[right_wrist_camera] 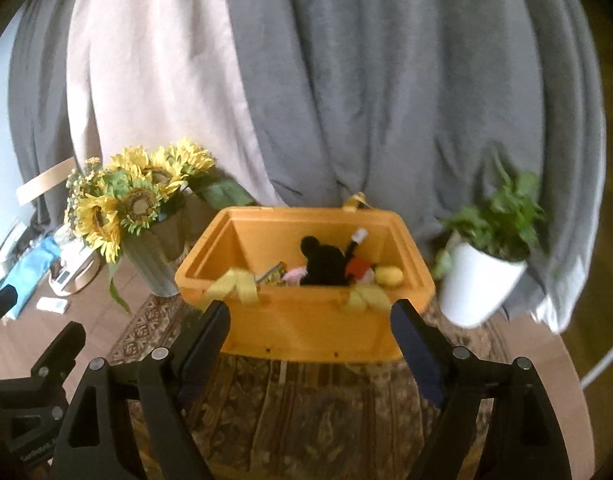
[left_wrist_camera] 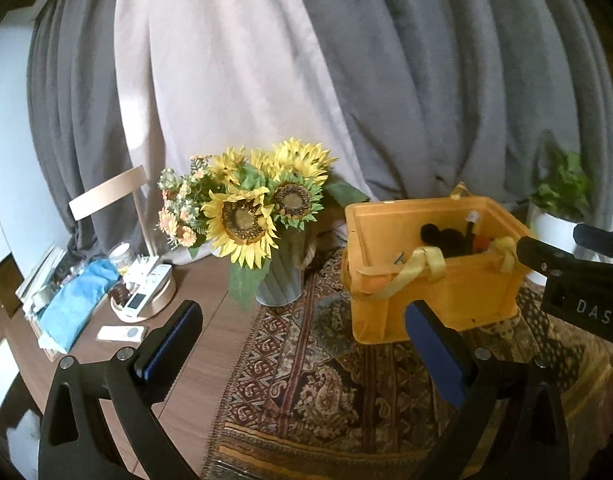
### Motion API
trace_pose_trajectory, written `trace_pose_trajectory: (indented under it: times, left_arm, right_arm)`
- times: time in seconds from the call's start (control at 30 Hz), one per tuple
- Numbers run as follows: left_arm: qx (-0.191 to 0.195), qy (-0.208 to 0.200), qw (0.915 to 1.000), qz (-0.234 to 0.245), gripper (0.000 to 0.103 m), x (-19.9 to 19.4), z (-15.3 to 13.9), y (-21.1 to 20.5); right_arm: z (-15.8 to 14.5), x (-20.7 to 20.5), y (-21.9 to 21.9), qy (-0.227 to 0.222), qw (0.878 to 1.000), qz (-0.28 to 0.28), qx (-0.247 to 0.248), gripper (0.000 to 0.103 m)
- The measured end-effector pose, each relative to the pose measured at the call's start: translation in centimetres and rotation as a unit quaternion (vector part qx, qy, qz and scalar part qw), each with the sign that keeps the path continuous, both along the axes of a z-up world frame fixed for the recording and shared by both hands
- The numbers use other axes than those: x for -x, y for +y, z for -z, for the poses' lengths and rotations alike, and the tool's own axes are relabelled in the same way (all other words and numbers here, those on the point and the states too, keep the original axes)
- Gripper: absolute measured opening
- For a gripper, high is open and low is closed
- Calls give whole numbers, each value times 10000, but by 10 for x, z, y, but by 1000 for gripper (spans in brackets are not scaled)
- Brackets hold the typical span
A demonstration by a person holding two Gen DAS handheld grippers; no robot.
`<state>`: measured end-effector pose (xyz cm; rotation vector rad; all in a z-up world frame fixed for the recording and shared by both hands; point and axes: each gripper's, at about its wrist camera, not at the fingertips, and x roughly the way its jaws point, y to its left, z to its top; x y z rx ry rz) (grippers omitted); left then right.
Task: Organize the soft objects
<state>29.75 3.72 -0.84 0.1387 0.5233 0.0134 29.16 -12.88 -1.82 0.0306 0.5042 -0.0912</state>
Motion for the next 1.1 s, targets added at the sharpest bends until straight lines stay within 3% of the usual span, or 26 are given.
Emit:
trace_pose_trajectory:
  times: [0.3,0.57,1.1]
  left_arm:
    - [63,-73,9980,619,103,37,-2,13]
    - [115,-354,9970,685,103,72,-16,8]
    - [195,-730,9958,520,103,173,-32,-31]
  right_arm:
    - [2,64,10,-119,9984,546,-30,83]
    - [-4,112,5,-263,9971,700,108,83]
    - [-3,207,-36,-310,9981,523,-84,83]
